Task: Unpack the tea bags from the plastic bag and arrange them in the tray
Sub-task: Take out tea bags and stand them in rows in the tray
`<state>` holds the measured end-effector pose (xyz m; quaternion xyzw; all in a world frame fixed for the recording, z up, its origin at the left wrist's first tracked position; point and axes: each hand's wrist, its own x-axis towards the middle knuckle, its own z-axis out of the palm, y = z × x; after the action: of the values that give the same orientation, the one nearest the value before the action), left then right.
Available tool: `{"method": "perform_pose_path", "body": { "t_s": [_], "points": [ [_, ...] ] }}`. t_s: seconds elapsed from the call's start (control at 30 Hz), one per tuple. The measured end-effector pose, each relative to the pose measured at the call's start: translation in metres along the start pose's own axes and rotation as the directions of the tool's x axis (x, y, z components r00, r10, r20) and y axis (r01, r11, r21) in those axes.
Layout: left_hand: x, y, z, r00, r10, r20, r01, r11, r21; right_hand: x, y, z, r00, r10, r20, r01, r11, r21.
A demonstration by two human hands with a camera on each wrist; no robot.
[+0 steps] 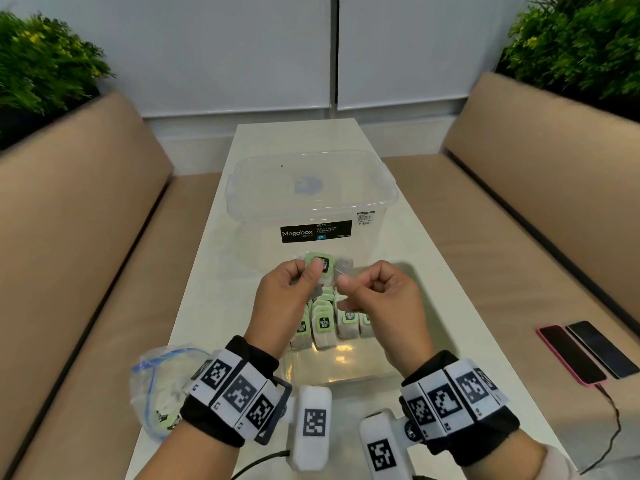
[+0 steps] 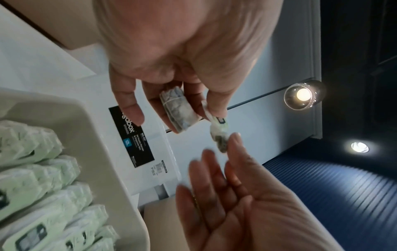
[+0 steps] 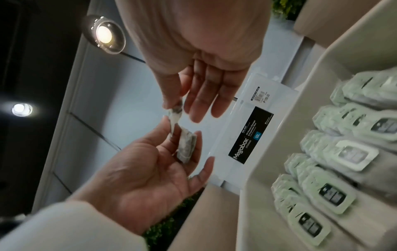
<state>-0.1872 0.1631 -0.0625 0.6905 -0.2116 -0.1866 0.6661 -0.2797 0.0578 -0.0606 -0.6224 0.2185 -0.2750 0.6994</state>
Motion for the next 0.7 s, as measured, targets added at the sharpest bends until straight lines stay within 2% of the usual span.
{"method": "perform_pose_path", "body": {
  "t_s": [0.07,0.13,0.23,0.33,0.4,0.53,0.7],
  "points": [
    [0.003,0.003,-0.003,0.998,0.059,-0.028,-0.056,0.993,0.1,0.0,0.002,-0.005,0.999,-0.019,-0.026,0.014,0.979,-0.202],
    [0.008,0.008,-0.009,0.99,0.138,-0.004,-0.129,0.934,0.332,0.002,0.0,-0.011,0.999,-0.043,0.007,0.043,0.95,-0.31],
    [0.016,0.019,-0.011,0.98,0.145,0.137,-0.2,0.744,0.637,0.013,-0.011,-0.019,0.97,-0.107,0.219,0.187,0.904,-0.385],
    [0.02,0.027,-0.006,0.962,0.116,0.247,-0.264,0.628,0.732,0.025,-0.023,-0.021,0.927,-0.092,0.364,0.281,0.812,-0.511],
    [0.02,0.031,-0.003,0.956,0.136,0.26,-0.287,0.616,0.733,0.031,-0.027,-0.021,0.93,-0.075,0.359,0.272,0.799,-0.536],
    [0.019,0.029,-0.002,0.955,0.173,0.241,-0.294,0.665,0.686,0.039,-0.03,-0.024,0.932,0.011,0.364,0.169,0.872,-0.459],
    [0.013,0.02,0.002,0.963,0.176,0.204,-0.267,0.724,0.636,0.047,-0.038,-0.027,0.901,0.031,0.434,0.217,0.832,-0.51]
  ]
}}
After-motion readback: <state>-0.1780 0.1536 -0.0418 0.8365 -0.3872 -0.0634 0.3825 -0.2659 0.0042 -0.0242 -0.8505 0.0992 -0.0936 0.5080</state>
